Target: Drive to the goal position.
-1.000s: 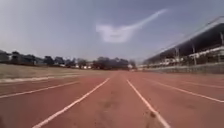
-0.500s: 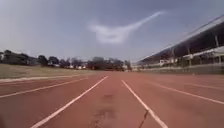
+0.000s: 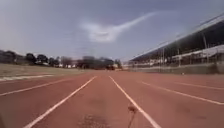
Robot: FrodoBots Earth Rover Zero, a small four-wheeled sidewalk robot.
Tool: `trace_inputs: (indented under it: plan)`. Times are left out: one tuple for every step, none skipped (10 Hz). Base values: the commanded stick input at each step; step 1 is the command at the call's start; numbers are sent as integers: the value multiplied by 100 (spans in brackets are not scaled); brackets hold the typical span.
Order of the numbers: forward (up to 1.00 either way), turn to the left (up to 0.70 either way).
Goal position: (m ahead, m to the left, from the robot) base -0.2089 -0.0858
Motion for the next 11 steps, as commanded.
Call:
trace_inputs:
  plan:
    - [70, 0]
    - [70, 0]
    - [70, 0]
    - [70, 0]
    - [70, 0]
    - [70, 0]
    - [70, 0]
    - [70, 0]
    - [70, 0]
    - [70, 0]
    - [70, 0]
